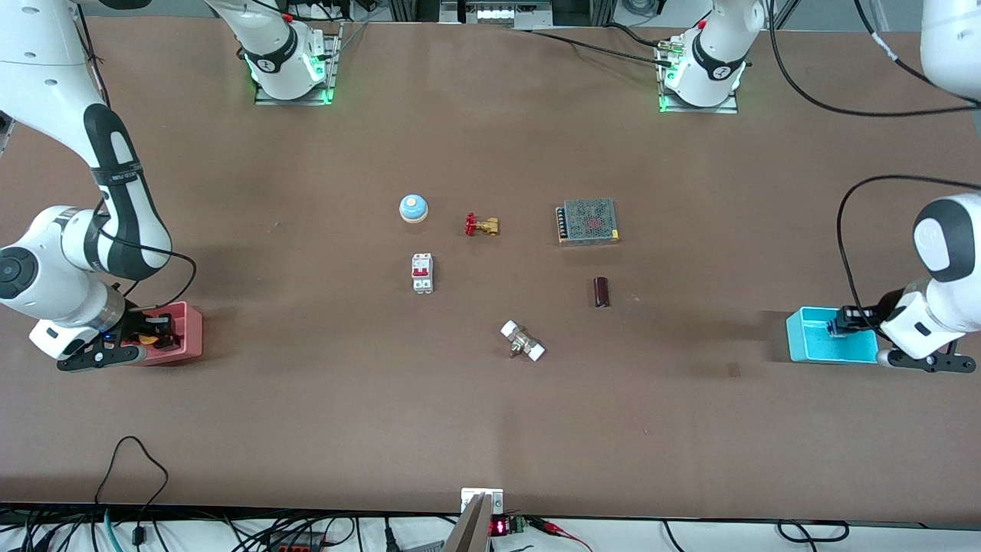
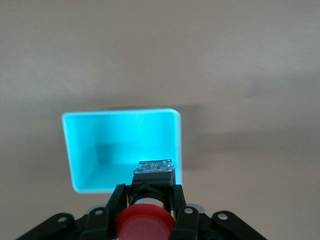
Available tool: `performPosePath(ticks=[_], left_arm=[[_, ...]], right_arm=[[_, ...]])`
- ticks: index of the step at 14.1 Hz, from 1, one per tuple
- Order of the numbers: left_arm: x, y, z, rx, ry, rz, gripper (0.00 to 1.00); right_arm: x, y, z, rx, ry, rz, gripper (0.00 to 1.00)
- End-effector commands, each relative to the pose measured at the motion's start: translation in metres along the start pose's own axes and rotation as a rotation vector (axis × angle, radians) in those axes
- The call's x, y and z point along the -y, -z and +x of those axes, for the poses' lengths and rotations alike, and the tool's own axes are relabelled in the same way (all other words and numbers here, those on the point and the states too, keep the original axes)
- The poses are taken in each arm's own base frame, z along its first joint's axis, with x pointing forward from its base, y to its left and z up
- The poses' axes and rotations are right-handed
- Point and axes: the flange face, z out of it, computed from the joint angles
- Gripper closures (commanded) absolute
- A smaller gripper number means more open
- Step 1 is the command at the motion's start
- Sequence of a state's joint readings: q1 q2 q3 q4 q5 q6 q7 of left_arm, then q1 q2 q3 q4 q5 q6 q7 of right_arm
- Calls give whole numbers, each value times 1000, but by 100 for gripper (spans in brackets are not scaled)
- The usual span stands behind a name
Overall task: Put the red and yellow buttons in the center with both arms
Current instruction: 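Lift the yellow button with the right gripper while the left gripper lifts the red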
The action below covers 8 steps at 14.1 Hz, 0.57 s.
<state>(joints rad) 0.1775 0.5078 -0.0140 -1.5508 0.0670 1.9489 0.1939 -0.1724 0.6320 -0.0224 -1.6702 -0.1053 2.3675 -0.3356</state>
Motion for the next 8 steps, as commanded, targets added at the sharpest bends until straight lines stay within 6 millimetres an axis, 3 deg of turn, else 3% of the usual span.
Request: performPosePath(ticks=[1, 3, 5, 8], left_arm=[[-60, 25, -13, 84, 42, 24, 68], [-116, 30, -21, 130, 55, 25, 68], [-145, 15, -29, 156, 40, 11, 69], [-148, 4, -28, 141, 41, 2, 69]], right_arm=[[4, 85, -13, 49, 26, 60, 67], [28, 140, -17, 79, 42, 91, 67], [62, 170, -19, 110, 34, 124, 67], [136, 178, -4, 104, -50, 143, 67]])
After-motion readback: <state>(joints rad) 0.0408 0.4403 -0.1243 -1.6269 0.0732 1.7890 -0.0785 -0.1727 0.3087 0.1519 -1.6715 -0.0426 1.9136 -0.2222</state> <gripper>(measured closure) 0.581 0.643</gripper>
